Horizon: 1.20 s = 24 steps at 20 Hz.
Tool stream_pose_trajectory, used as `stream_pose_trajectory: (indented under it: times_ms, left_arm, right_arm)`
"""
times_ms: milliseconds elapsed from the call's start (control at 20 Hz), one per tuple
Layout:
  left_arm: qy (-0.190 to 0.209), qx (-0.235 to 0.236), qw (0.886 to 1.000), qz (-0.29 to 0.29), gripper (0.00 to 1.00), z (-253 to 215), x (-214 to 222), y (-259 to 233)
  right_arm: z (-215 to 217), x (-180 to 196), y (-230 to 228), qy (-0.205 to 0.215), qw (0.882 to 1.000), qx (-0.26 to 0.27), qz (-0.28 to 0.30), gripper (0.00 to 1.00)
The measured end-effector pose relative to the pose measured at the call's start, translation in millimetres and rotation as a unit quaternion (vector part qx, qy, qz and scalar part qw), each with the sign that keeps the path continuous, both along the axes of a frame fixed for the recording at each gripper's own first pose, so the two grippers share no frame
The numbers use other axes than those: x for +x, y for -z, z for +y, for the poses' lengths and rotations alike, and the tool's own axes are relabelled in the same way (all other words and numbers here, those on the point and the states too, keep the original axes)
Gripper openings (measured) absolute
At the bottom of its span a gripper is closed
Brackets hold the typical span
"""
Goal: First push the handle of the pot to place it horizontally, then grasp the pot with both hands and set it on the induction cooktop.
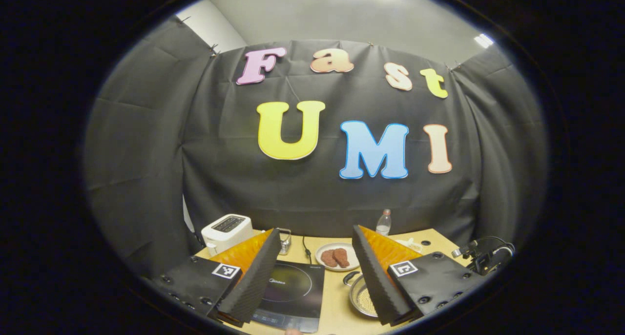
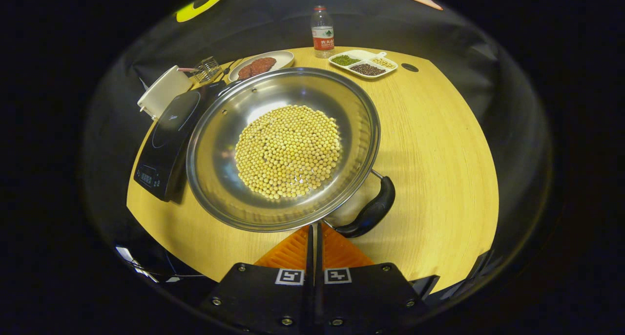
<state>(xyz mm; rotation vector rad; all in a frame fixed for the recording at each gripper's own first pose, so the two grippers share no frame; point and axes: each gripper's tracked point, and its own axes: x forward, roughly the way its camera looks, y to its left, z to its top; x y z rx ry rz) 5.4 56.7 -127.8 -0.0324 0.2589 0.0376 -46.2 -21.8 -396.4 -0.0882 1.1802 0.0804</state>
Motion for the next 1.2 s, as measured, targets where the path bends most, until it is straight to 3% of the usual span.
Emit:
stream_pose_trajectory:
  times_ms: [550,900,1150,1200]
  left_arm:
    - [0.014,0.015,1.0,0.019,0.95,-18.8,7.1,15.3]
    - [0.038,0.015,0.998,0.037,0.92,-39.0,18.7,32.1]
    - [0.05,0.016,0.997,0.057,0.93,-48.7,20.8,57.6]
    - [0.051,0.014,0.997,0.064,0.92,-51.3,20.8,66.8]
  right_arm:
    - [-64.7,55.9,2.6,-0.003,0.997,-0.074,-0.032,0.01]
    - [-88.1,100.3,1.5,-0.004,0.993,-0.102,-0.062,0.01]
    - [-93.9,94.7,-9.4,-0.004,0.992,-0.094,-0.083,0.01]
    - [-93.2,90.8,-18.2,-0.001,0.992,-0.084,-0.095,0.05]
